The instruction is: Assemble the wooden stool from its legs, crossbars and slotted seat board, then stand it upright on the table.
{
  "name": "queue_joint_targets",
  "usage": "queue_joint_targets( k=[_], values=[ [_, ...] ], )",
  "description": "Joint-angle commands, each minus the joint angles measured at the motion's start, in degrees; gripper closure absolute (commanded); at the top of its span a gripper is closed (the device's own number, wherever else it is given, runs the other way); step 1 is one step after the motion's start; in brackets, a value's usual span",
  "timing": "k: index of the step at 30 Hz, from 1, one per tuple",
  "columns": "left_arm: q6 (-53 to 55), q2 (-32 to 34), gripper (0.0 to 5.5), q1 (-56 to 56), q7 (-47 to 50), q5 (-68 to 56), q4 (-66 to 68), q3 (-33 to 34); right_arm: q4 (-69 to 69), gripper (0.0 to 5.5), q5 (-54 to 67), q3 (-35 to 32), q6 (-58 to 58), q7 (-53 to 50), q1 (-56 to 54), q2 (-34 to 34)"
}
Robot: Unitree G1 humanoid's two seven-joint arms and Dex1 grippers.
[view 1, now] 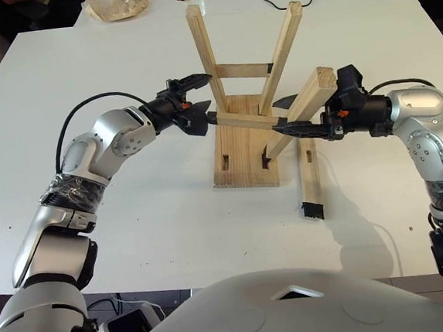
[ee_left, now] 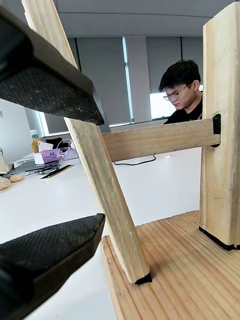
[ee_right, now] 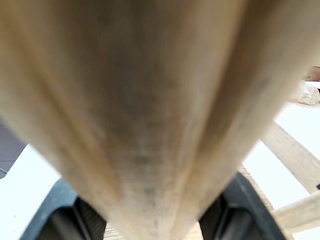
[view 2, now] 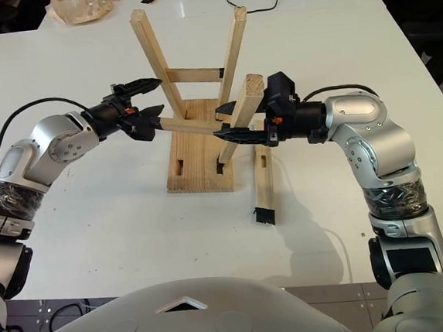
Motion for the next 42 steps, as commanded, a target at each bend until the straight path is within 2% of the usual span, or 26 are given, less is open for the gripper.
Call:
queue_joint_targets(
  k=[1, 5, 7, 12, 15, 18, 23, 25, 30, 34, 42],
  values=[
    [-2.4, -1.8, 2.21, -2.1, 1.4, 0.8, -0.2, -1.0, -2.0, 3.49, 0.6, 1.6, 1.2, 0.7, 1.9, 0.0],
    [-2.6, -2.4, 2.21, -2.2, 1.5, 0.3, 0.2, -0.8, -2.5, 3.49, 1.4, 1.1, 1.9, 0.6, 2.1, -0.2],
    [0.2, -4.3, 2.21, -1.0, -0.3, -4.4, 0.0, 0.9, -1.5, 3.49, 0.4, 1.5, 1.2, 0.5, 1.6, -0.1],
    [17.3, -10.0, 2.21, 9.6, -7.6, -23.8, -11.8, 6.9, 3.0, 3.49, -3.2, 2.7, -1.8, 0.4, 1.0, 0.1],
    [30.6, -14.3, 2.21, 15.6, -8.1, -33.5, -21.9, 10.6, 3.4, 3.49, -3.1, 3.0, -2.5, 0.7, 1.0, -0.1],
    [44.1, -19.8, 2.21, 17.5, -4.9, -44.8, -29.6, 16.9, 2.9, 3.49, -2.5, 3.1, -2.5, 1.0, 1.2, -0.1],
    [59.6, -25.8, 2.21, 16.5, 4.1, -64.7, -36.6, 33.7, -0.6, 3.49, 1.8, 1.2, 0.2, 1.7, 1.8, -1.1],
    [61.8, -25.8, 2.21, 17.0, 5.9, -67.8, -37.0, 37.4, -0.9, 3.49, 2.2, 0.8, 0.6, 2.0, 1.8, -1.4],
    [62.2, -24.4, 2.21, 19.6, 7.0, -66.5, -35.0, 39.2, -1.1, 3.49, 2.2, 0.3, 0.7, 2.4, 1.9, -2.3],
    [62.6, -25.8, 2.21, 19.2, 8.5, -69.5, -34.1, 41.9, 1.9, 3.49, -0.4, 1.3, -1.5, 2.5, 1.7, -2.0],
    [62.8, -27.0, 2.21, 20.5, 8.2, -70.7, -34.8, 39.8, 8.3, 3.49, -2.8, 2.9, -4.0, 3.5, -3.4, -0.5]
  ],
)
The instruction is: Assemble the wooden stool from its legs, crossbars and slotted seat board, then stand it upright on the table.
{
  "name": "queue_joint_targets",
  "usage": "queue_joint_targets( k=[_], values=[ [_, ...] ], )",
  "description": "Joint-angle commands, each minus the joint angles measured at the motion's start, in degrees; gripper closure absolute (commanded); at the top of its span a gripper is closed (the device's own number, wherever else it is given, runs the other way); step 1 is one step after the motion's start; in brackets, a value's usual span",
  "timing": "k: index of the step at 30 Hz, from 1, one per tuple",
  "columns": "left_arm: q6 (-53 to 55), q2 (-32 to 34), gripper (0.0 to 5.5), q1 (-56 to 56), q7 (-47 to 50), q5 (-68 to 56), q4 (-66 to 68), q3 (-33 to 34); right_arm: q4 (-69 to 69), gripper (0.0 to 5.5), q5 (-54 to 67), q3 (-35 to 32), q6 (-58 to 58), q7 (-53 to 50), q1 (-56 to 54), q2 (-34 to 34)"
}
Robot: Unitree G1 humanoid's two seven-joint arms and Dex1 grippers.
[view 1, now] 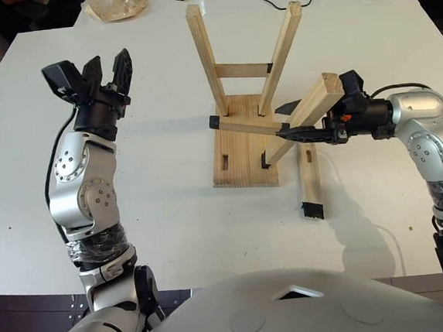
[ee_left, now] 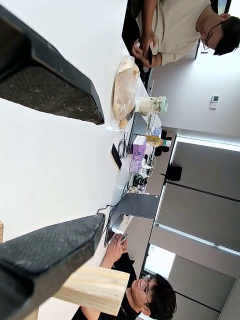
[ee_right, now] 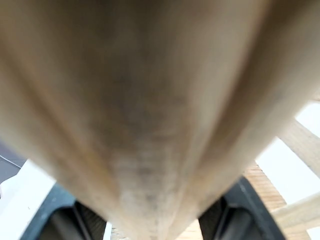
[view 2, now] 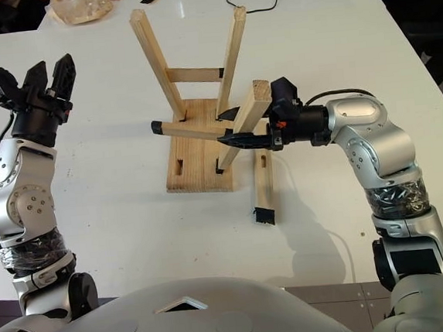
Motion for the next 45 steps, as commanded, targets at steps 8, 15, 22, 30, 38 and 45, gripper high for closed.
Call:
queue_joint_targets(
  k=[8, 15, 22, 30, 38, 45],
  values=[
    [1.4, -4.7, 2.21, 1.5, 2.4, -2.2, -2.0, -3.4, 7.5, 3.49, -13.6, 10.1, -8.3, 2.0, 2.4, -0.4],
    [0.9, -4.9, 2.21, 2.9, 2.5, 0.2, -3.1, -5.4, 17.0, 3.49, -16.5, 13.2, -13.0, 2.7, 1.3, -0.4],
    [-0.4, -4.1, 2.21, 5.9, 2.5, 3.0, -0.9, -5.1, 10.8, 2.79, -11.4, 4.1, -13.5, -0.1, -3.4, -2.4],
    [-4.3, -3.1, 2.21, 13.0, 2.9, 4.5, 0.4, -0.1, -10.8, 2.11, -12.4, -7.7, 2.4, -11.7, 16.0, -12.1],
    [-5.3, -7.4, 2.21, 19.5, 7.7, 4.7, -3.8, 0.1, -26.4, 2.11, -26.2, 1.5, 11.3, -37.1, 27.3, -1.4],
    [-5.8, -7.1, 2.21, 18.5, 7.7, 5.5, -2.5, -0.4, -24.9, 2.11, -33.5, 8.4, 8.1, -34.1, 28.6, -6.5]
  ],
)
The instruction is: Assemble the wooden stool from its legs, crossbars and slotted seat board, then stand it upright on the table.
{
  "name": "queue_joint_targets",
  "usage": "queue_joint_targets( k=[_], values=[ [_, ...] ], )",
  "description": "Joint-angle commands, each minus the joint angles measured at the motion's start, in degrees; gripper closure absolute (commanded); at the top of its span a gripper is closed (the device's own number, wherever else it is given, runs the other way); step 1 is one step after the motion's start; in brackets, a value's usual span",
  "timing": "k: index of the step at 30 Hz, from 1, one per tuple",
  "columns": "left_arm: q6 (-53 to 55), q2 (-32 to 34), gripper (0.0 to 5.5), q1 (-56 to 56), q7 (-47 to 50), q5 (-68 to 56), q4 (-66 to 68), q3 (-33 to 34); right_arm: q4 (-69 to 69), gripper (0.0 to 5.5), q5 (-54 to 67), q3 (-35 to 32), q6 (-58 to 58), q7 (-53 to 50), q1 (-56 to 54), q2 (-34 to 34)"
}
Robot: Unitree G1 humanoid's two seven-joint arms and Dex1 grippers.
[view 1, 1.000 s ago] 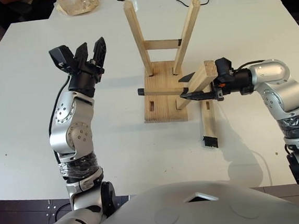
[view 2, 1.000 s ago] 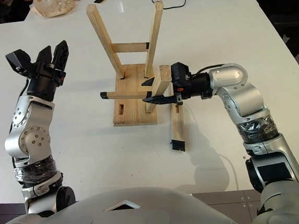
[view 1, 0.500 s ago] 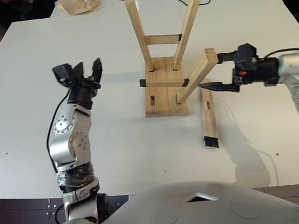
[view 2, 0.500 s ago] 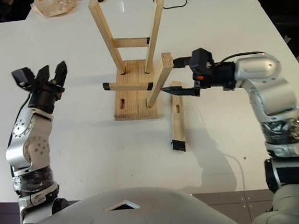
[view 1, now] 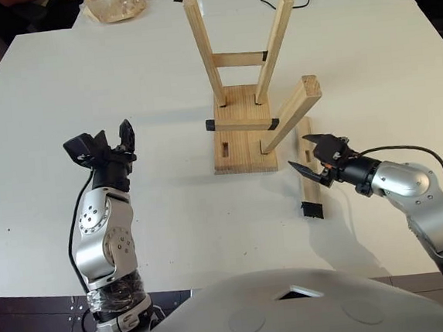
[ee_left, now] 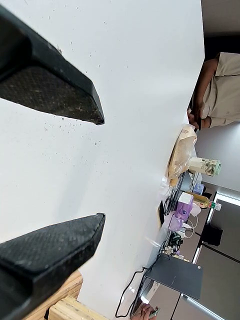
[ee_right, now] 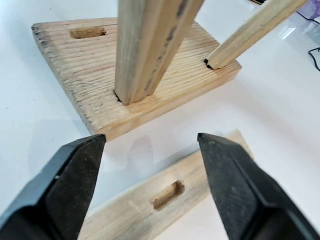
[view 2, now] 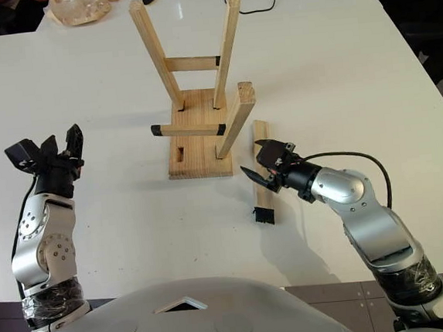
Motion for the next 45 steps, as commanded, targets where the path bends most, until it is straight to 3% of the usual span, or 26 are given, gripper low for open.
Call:
queue_joint_targets(
  k=[1, 8, 16, 23, 28, 30, 37, 40, 42, 45],
  values=[
    [-0.6, 0.0, 2.21, -0.8, 0.1, 0.8, 0.7, -0.5, 4.4, 2.11, -5.2, 2.7, -4.3, 2.8, -0.1, -5.4],
    [-3.4, -1.0, 2.21, -1.8, 0.6, 1.7, 3.3, -0.7, 16.7, 2.11, -7.5, -1.2, -13.5, 5.4, -4.5, -9.0],
    [-4.7, -1.0, 2.21, -2.6, 0.2, 1.5, 4.8, -0.8, 19.3, 2.11, 3.3, -8.0, -1.6, 5.1, -6.6, -1.0],
    [-5.5, -0.8, 2.21, -3.0, 0.2, 1.6, 5.2, -0.6, 21.5, 2.11, 8.8, -12.9, 4.5, 8.7, -3.2, -2.6],
    [-5.9, -1.2, 2.21, -2.0, 0.3, 1.7, 4.9, -1.0, 19.4, 2.11, 7.0, -12.1, 4.0, 8.8, 3.3, -4.4],
    [-5.8, -1.0, 2.21, -2.1, 0.4, 1.7, 4.8, -0.9, 18.9, 2.47, 6.2, -11.9, 2.4, 7.7, 5.2, -4.0],
    [-3.1, -0.1, 2.21, -3.9, 1.2, -0.9, 2.7, 0.6, 18.1, 3.46, 7.2, -12.9, -0.3, 2.0, 4.4, 2.9],
    [-0.8, 1.3, 2.21, -5.1, 1.1, -2.7, 1.0, 1.4, 18.5, 3.46, 8.4, -13.7, -0.5, 0.2, 3.8, 6.0],
    [1.8, 3.6, 2.21, -8.1, 0.8, -5.9, 0.1, 3.4, 19.2, 3.46, 13.5, -18.1, 2.0, -1.8, -0.6, 10.4],
    [5.9, 9.0, 2.21, -17.1, -0.6, -14.1, 0.3, 7.6, 25.9, 3.46, 27.1, -29.8, 5.4, -8.4, -17.7, 18.0]
  ],
)
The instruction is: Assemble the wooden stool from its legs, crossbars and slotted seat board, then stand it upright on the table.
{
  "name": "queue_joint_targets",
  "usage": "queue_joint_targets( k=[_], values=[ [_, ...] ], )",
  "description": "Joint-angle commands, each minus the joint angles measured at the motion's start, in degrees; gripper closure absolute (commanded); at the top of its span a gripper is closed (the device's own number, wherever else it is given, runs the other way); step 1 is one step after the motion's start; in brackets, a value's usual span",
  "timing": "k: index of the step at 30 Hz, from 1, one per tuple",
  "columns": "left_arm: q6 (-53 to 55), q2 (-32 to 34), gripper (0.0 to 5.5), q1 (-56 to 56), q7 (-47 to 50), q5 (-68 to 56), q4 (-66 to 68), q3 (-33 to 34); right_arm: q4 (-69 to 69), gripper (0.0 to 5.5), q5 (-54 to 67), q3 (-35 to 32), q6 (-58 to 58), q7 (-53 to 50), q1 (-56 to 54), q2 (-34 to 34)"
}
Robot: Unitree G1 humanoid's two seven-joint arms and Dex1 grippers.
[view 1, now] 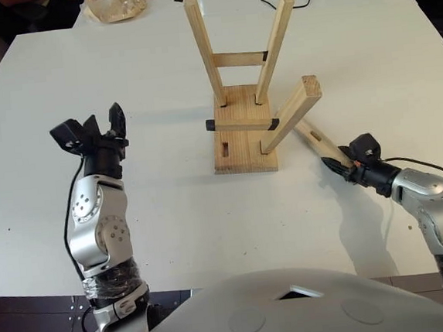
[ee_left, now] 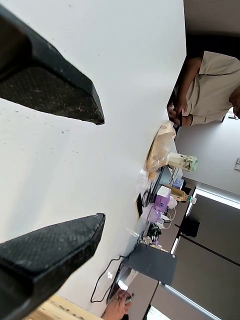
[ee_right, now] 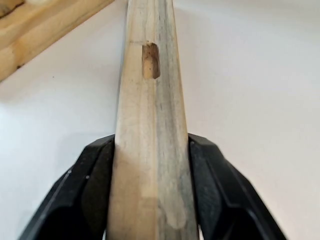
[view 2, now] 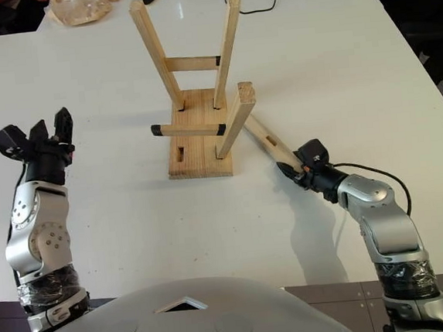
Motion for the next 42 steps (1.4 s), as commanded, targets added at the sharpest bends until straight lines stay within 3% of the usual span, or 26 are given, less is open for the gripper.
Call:
queue_joint_targets(
  k=[1, 4, 9, 19, 27, 35, 42],
  values=[
    [5.7, 7.6, 2.21, -13.0, -2.3, -12.1, -0.3, 5.5, 9.0, 3.46, 17.4, -15.6, 3.9, -8.6, -24.9, 8.1],
    [10.8, 11.1, 1.82, -22.6, -5.4, -29.1, -0.8, 7.3, 12.8, 3.46, 33.8, -21.5, 7.7, -9.7, -41.4, 9.6],
    [18.8, 14.1, 1.3, -33.8, -7.4, -47.3, 1.0, 3.5, 3.1, 3.46, 53.5, -16.3, 15.9, -0.4, -50.0, 7.7],
    [25.7, 21.2, 1.48, -43.1, -6.0, -79.0, 1.1, -3.6, 1.1, 3.46, 65.5, -8.8, 26.8, 6.4, -55.7, 0.5],
    [29.2, 25.6, 1.48, -44.4, -9.7, -80.4, 2.3, -8.6, -3.5, 3.46, 59.9, -2.8, 27.6, 13.8, -51.1, -5.2],
    [28.4, 25.6, 1.48, -42.9, -12.2, -75.9, -0.7, -12.0, -3.5, 3.46, 57.3, -1.8, 26.6, 15.8, -48.1, -6.4],
    [27.1, 25.5, 2.4, -42.2, -13.1, -73.3, -2.1, -12.2, -2.5, 3.46, 52.4, -1.3, 25.1, 19.0, -45.7, -8.5]
  ],
)
